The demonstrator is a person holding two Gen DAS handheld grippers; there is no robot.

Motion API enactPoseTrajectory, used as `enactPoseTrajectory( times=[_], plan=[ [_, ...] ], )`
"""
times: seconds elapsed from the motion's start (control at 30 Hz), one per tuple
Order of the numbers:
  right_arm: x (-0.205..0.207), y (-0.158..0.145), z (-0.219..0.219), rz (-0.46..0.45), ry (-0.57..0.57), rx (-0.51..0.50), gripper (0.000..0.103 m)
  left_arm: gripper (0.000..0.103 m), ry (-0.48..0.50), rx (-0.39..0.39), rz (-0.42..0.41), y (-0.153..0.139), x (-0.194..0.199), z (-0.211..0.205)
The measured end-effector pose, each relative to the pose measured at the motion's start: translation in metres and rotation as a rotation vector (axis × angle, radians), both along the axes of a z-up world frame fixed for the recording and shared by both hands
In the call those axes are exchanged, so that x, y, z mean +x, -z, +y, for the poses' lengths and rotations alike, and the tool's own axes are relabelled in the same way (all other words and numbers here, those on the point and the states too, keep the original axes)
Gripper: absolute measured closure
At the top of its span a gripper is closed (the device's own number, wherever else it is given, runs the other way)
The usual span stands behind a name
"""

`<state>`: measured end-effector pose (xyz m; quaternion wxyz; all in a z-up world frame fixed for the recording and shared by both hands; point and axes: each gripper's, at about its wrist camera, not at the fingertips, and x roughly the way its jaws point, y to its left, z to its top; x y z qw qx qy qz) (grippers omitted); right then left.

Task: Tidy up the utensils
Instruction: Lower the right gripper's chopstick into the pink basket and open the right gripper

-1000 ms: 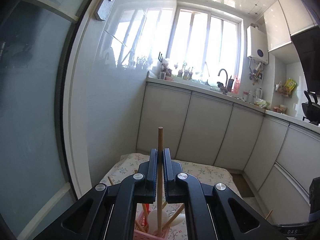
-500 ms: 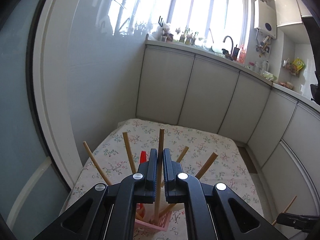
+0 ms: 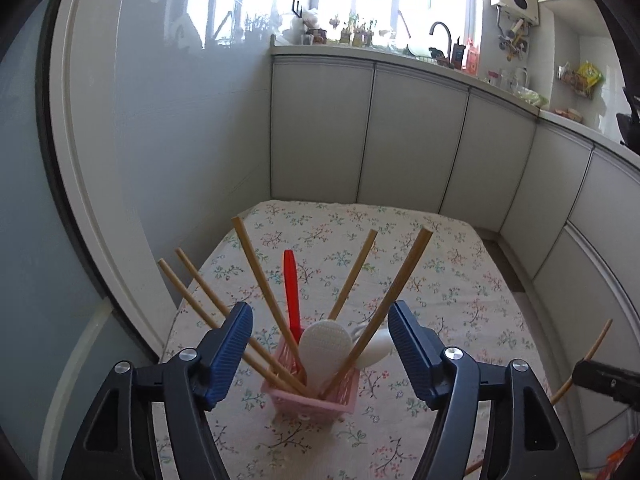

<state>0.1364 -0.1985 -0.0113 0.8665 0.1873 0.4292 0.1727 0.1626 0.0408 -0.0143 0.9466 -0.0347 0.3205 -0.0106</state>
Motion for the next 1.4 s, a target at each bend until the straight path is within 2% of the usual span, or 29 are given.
enactPoseTrajectory(
  times=[0.13, 0.37, 0.57, 0.77, 0.93, 1.1, 1.2, 1.4],
  plan=[
    [-0.001, -0.002, 0.0, -0.017, 0.008, -0.001, 0.097, 0.025, 0.008, 0.039, 0.061, 0.012, -0.012, 0.008],
    [-0.001, -0.006, -0.001, -0.034, 0.031, 0.011, 0.098, 0.019, 0.019, -0.064, 0.172, 0.023, -0.027, 0.036],
    [0.003, -0.016, 0.002, -0.076, 0.034, 0.041, 0.098, 0.019, -0.006, -0.054, 0.231, 0.035, -0.034, 0.049],
    [0.005, -0.038, 0.014, -0.125, 0.052, 0.086, 0.098, 0.019, -0.051, -0.068, 0.314, 0.054, -0.026, 0.066],
    [0.007, -0.068, 0.036, -0.218, 0.043, 0.088, 0.098, 0.019, -0.091, -0.051, 0.351, 0.062, -0.02, 0.083],
    [0.011, -0.091, 0.068, -0.324, 0.044, 0.043, 0.098, 0.019, -0.114, -0.088, 0.381, 0.067, -0.015, 0.098],
    [0.011, -0.095, 0.092, -0.407, 0.031, -0.016, 0.098, 0.019, -0.119, -0.118, 0.382, 0.066, -0.016, 0.105],
    [0.025, -0.063, 0.138, -0.395, -0.024, -0.156, 0.098, 0.019, -0.111, -0.108, 0.358, 0.059, -0.018, 0.105]
  ],
)
